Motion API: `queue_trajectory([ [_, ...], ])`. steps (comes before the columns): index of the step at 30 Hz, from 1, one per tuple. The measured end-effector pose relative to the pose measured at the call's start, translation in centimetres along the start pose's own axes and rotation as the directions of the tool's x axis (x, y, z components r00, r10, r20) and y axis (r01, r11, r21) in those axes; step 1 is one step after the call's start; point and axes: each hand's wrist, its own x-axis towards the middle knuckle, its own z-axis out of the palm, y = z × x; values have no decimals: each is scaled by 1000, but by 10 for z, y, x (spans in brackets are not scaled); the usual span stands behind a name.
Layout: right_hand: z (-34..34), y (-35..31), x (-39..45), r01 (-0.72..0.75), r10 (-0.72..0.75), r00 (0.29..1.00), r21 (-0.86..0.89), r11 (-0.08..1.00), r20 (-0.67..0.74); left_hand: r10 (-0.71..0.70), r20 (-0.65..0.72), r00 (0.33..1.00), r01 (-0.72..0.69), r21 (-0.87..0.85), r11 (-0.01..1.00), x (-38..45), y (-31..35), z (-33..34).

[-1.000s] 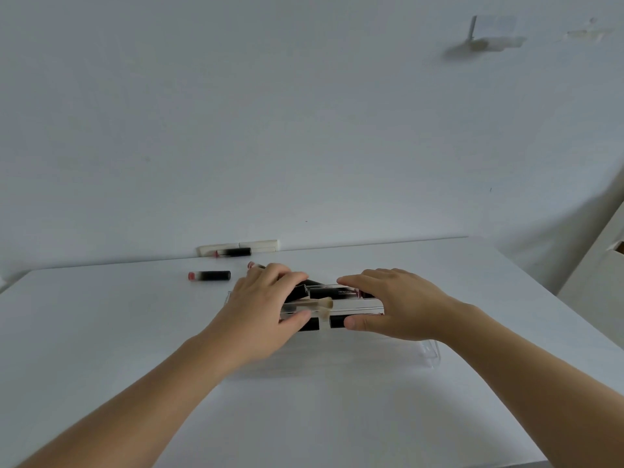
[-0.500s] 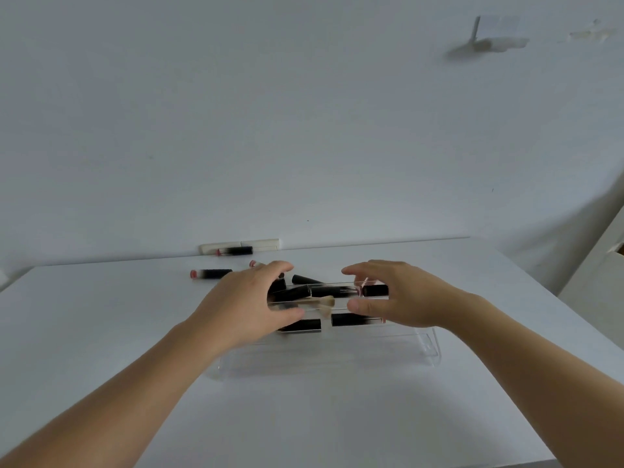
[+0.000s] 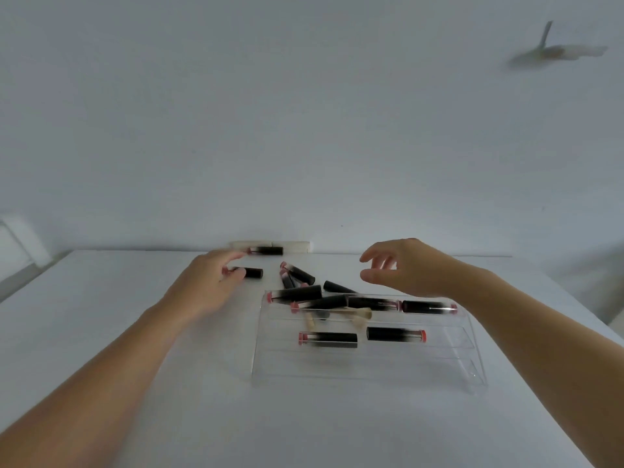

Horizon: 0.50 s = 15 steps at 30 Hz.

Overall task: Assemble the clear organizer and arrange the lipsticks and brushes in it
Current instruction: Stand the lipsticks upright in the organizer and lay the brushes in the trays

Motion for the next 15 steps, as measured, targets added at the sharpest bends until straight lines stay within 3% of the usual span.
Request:
queue_trajectory([
  [4, 12, -14, 36, -30, 52, 976, -107, 994, 212, 45, 103, 994, -54, 89, 995, 12, -17, 12],
  [8, 25, -25, 65, -27, 123, 908, -238, 971, 400, 83, 154, 985, -101, 114, 988, 21, -15, 24],
  [15, 39, -30, 88, 20, 131, 881, -312, 950, 455, 145, 311, 939, -212, 197, 957, 36, -9, 42],
])
